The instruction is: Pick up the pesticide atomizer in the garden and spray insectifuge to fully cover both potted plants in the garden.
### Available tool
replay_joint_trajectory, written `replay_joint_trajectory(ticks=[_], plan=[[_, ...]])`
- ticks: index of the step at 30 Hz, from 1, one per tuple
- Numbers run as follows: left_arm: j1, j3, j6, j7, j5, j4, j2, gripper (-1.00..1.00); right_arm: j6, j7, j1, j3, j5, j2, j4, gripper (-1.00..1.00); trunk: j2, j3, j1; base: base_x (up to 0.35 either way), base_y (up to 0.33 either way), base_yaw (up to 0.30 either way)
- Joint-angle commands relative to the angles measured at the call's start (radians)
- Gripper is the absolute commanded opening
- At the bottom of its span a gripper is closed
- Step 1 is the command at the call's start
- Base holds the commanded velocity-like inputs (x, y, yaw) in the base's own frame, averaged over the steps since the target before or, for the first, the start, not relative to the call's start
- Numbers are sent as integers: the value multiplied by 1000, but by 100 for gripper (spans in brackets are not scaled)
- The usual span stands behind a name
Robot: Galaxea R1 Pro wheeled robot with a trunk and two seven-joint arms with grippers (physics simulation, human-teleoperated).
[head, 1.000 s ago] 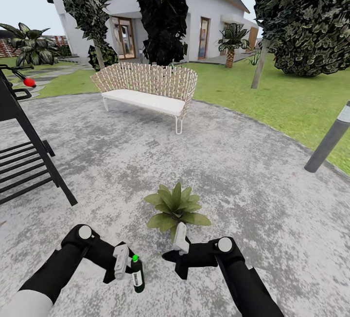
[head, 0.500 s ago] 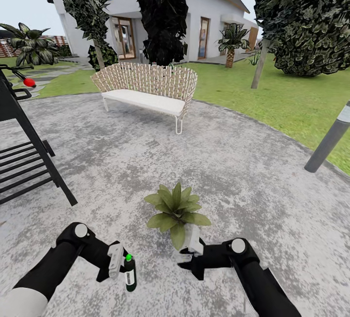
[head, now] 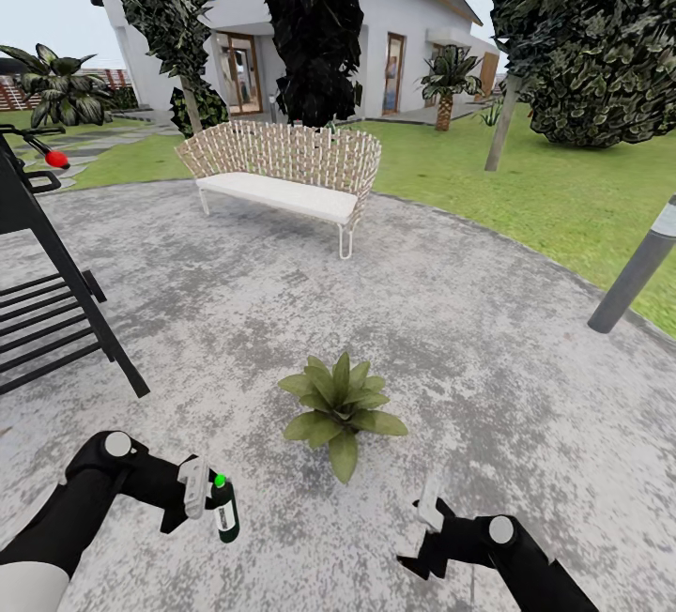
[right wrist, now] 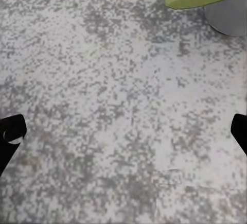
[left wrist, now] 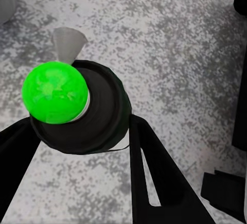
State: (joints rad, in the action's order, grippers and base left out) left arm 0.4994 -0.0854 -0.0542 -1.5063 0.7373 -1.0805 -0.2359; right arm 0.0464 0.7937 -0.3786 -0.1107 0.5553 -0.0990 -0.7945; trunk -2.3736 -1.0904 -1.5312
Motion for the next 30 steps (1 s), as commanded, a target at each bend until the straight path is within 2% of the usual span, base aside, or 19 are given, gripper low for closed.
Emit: replay_joint_trajectory(ticks=[1, 10, 12, 13, 15, 16, 17, 18, 21, 24, 27, 30], plan=[[1, 1, -6, -5, 5, -1, 1, -100, 5, 1, 0, -1, 9, -1, -1, 100, 0, -1, 0, 0, 0, 0], [14, -5, -28, -4, 3, -1, 1, -100, 6, -7, 0, 9, 15, -22, 12, 100, 0, -1, 0, 0, 0, 0], [16, -4, -67, -4, 5, -3, 1, -100, 7, -11, 0, 19, 14, -37, 34, 100, 0, -1, 0, 0, 0, 0], [19, -4, -97, -3, 6, -3, 1, -100, 7, -12, 0, 39, 14, -43, 52, 100, 0, -1, 0, 0, 0, 0], [32, 0, -181, -1, 8, -4, 0, -100, 7, -33, 0, 154, 14, -49, 103, 100, 0, -1, 0, 0, 0, 0], [42, 3, -220, 0, 10, -4, 1, -100, 8, -57, 0, 249, 14, -50, 134, 100, 0, -1, 0, 0, 0, 0], [52, 4, -241, 0, 13, -4, 3, -100, 8, -75, 0, 313, 14, -50, 153, 100, 0, -1, 0, 0, 0, 0], [69, 5, -276, 0, 21, -3, 7, -100, 9, -100, 0, 398, 15, -51, 172, 100, 0, -1, 0, 0, 0, 0], [95, 8, -377, -1, 55, -1, 11, -100, 9, -159, 0, 520, 17, -52, 189, 100, 0, -1, 0, 0, 0, 0], [102, 29, -451, -2, 95, -1, 9, -100, 9, -271, 3, 581, 18, -51, 195, 100, 0, -1, 0, 0, 0, 0], [99, 42, -475, -19, 125, 0, 5, -100, 8, -396, 4, 598, 15, -44, 228, 100, 0, -1, 0, 0, 0, 0], [91, 49, -484, -58, 150, 0, 6, -100, 7, -448, 4, 602, 13, -39, 273, 100, 0, -1, 0, 0, 0, 0]])
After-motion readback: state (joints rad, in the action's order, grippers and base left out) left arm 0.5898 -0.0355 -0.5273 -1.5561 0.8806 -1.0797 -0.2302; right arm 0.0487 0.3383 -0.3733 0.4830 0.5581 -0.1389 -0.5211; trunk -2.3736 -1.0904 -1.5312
